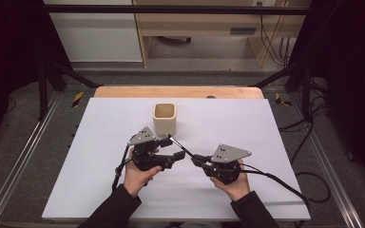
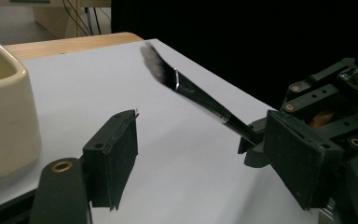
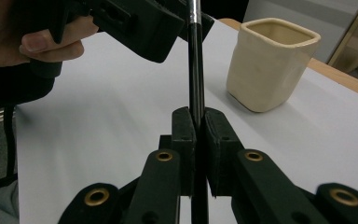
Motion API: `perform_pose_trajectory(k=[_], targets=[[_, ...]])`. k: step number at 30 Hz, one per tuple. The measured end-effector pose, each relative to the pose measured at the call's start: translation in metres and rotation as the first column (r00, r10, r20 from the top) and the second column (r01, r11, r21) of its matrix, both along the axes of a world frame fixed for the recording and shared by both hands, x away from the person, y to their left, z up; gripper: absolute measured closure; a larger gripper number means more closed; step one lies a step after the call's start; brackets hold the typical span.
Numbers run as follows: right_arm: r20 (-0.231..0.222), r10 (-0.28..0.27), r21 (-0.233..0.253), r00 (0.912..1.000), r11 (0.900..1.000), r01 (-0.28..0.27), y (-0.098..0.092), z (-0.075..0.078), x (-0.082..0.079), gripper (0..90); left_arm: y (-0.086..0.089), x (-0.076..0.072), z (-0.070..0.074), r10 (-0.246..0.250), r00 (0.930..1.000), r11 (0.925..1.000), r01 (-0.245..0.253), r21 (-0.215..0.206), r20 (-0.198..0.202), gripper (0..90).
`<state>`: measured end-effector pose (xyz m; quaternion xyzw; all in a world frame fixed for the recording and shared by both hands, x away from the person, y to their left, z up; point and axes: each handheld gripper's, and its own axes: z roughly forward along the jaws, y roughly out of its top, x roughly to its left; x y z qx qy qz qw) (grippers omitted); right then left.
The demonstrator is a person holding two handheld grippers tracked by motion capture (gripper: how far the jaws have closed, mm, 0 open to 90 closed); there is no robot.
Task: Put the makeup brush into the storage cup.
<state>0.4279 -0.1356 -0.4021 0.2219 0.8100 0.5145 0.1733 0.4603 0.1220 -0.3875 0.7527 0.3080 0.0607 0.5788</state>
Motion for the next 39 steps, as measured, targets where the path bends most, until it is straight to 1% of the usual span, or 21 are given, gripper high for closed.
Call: perform_pose_trajectory(k=[3,4,7,10,11,13,14,16,20,21,27,30,34,39], targets=[[0.0,0.001,-0.001,1.0,1.0,-0.001,0.0003,-0.0004,0.0001,83.4,-0.0024,-0.0001,0.0006,0.002,1.0,1.0,-0.002,0.003,0.005,30.6],[-0.002,0.003,-0.002,1.0,1.0,-0.003,0.0007,-0.0008,0.0001,83.4,-0.0032,0.0002,0.0007,0.0,1.0,1.0,0.0,-0.004,0.002,32.9],[-0.002,0.006,-0.002,1.0,1.0,-0.006,0.0011,-0.0013,0.0003,83.4,-0.0037,0.0005,0.0005,0.001,1.0,0.9999,-0.001,-0.016,-0.001,35.5],[-0.003,0.01,-0.005,0.9999,1.0,-0.01,0.0022,-0.0024,0.0003,83.4,-0.0046,0.0009,-0.0003,0.004,1.0,0.9998,-0.004,-0.018,-0.004,41.1],[-0.003,0.01,-0.005,0.9999,1.0,-0.01,0.0022,-0.0024,0.0003,83.4,-0.0048,0.001,-0.0005,0.005,1.0,0.9998,-0.006,-0.02,-0.006,41.1],[-0.005,0.013,-0.007,0.9999,1.0,-0.013,0.0029,-0.0029,0.0002,83.4,-0.0047,0.0012,-0.0006,0.009,0.9999,0.9997,-0.009,-0.025,-0.007,44.9],[-0.005,0.013,-0.007,0.9999,1.0,-0.013,0.0029,-0.0029,0.0002,83.4,-0.0045,0.0013,-0.0006,0.01,0.9999,0.9996,-0.01,-0.028,-0.007,44.9],[-0.006,0.017,-0.008,0.9998,1.0,-0.017,0.0038,-0.0036,0.0001,83.4,-0.0038,0.0011,-0.0006,0.013,0.9999,0.9992,-0.013,-0.038,-0.011,49.1],[-0.007,0.019,-0.009,0.9998,1.0,-0.019,0.0049,-0.0044,0.0001,83.4,-0.0038,0.0011,-0.0012,0.011,0.9998,0.999,-0.012,-0.042,-0.016,53.8],[-0.007,0.02,-0.01,0.9998,1.0,-0.02,0.0052,-0.0046,0.0001,83.4,-0.004,0.001,-0.0014,0.01,0.9998,0.999,-0.011,-0.043,-0.019,53.8],[-0.008,0.022,-0.012,0.9997,1.0,-0.023,0.006,-0.0054,0.0001,83.4,-0.0051,0.0006,-0.0028,0.004,0.9995,0.9991,-0.005,-0.042,-0.032,60.1],[-0.008,0.022,-0.013,0.9997,1.0,-0.022,0.0063,-0.0058,0.0001,83.3,-0.0049,0.001,-0.0034,0.001,0.9992,0.9987,-0.003,-0.05,-0.041,61.7],[-0.01,0.025,-0.011,0.9996,1.0,-0.025,0.0073,-0.007,0.0003,83.3,-0.0039,0.001,-0.0032,-0.004,0.9991,0.9981,0.001,-0.062,-0.043,65.1],[-0.01,0.024,-0.015,0.9997,1.0,-0.024,0.0078,-0.0075,0.0003,83.2,-0.0035,0.0006,-0.0029,-0.011,0.9989,0.9975,0.008,-0.07,-0.045,67.0]])
